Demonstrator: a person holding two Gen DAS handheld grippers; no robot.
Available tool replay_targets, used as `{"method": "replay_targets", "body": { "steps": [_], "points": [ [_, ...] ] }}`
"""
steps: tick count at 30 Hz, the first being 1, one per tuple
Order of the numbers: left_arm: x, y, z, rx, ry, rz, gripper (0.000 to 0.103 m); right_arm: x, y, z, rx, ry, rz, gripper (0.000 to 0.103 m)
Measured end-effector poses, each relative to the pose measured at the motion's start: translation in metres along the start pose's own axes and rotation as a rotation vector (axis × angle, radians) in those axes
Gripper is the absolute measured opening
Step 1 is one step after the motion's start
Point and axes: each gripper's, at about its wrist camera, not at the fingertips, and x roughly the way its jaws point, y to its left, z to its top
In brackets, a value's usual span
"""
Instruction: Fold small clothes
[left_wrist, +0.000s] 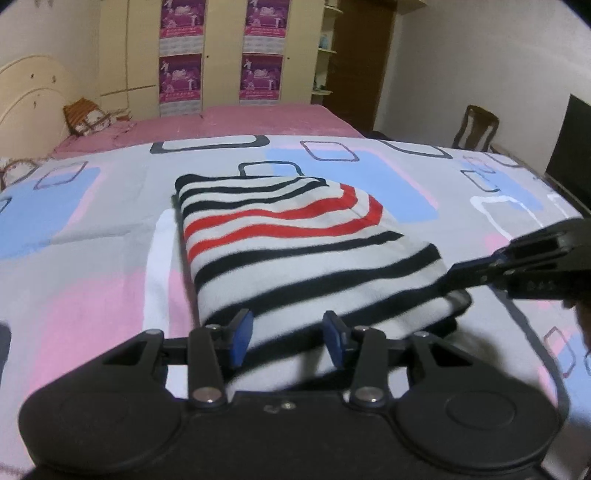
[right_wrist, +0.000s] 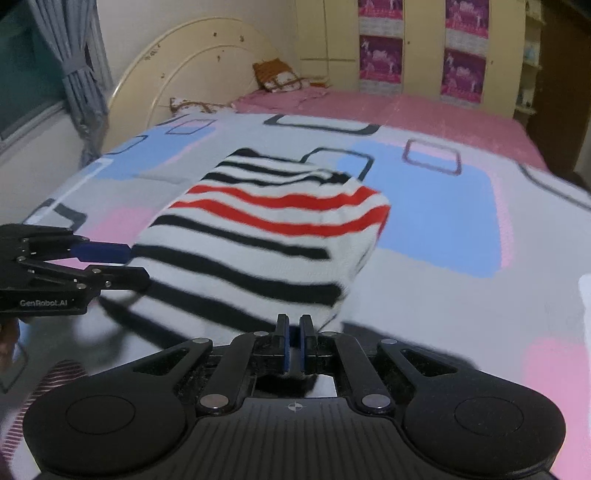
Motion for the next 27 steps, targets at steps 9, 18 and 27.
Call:
{"method": "replay_targets", "body": {
  "steps": [9,18,27],
  "points": [
    [0.012,-0.009,-0.018,-0.031,0.051,0.078,0.041,0.029,-0.004,-0.014,0.026,0.053,-0.026,0.002],
    [0.004,-0.018,-0.019,-0.038,0.035,0.122,0.04,0.014,-0.003,-0.015,0.03,0.03,-0.018,0.002],
    [-0.019,-0.036,-0.023,-0.073,-0.007,0.134,0.045,-0.032,-0.004,-0.025,0.063,-0.036,-0.01,0.003]
  ]
}}
